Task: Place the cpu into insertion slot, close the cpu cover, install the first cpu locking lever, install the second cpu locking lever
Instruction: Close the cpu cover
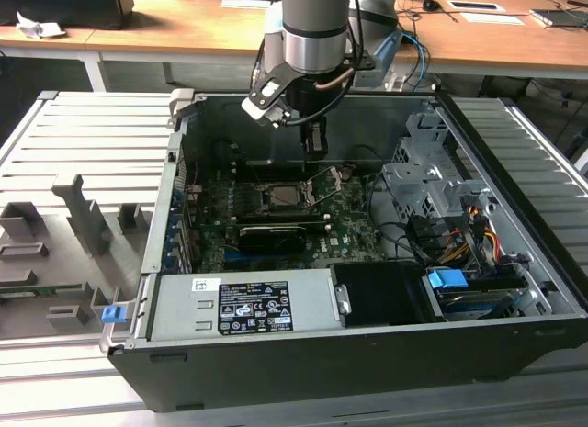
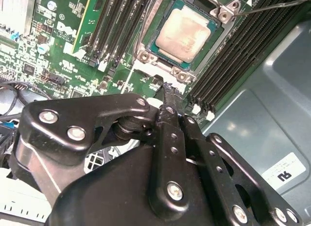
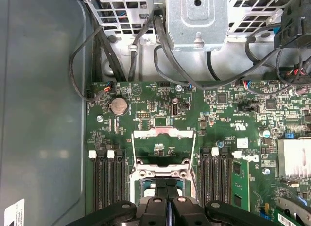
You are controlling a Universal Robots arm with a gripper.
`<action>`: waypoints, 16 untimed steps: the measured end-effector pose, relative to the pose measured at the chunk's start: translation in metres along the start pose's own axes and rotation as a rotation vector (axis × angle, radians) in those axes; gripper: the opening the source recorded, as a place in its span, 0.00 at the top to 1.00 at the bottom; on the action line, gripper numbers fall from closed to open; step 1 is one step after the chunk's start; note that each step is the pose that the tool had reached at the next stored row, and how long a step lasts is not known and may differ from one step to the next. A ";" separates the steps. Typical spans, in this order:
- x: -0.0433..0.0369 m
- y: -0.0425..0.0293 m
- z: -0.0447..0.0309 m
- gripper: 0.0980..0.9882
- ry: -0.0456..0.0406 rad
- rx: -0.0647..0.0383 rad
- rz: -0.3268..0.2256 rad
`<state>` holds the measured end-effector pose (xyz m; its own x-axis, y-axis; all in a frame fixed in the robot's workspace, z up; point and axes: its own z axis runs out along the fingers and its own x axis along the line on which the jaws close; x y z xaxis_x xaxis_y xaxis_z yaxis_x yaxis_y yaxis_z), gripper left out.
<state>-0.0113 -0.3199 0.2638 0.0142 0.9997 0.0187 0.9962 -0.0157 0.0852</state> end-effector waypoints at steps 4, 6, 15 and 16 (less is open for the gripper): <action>0.0001 0.0032 0.0001 0.99 0.0000 0.001 0.000; 0.0001 0.0050 0.0001 0.99 0.0000 0.001 0.000; 0.0002 0.0101 -0.0001 0.99 0.0000 0.002 0.000; 0.0003 0.0111 -0.0001 0.99 -0.0001 0.003 0.000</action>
<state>-0.0002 -0.3198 0.2649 0.0142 0.9997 0.0187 0.9965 -0.0157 0.0826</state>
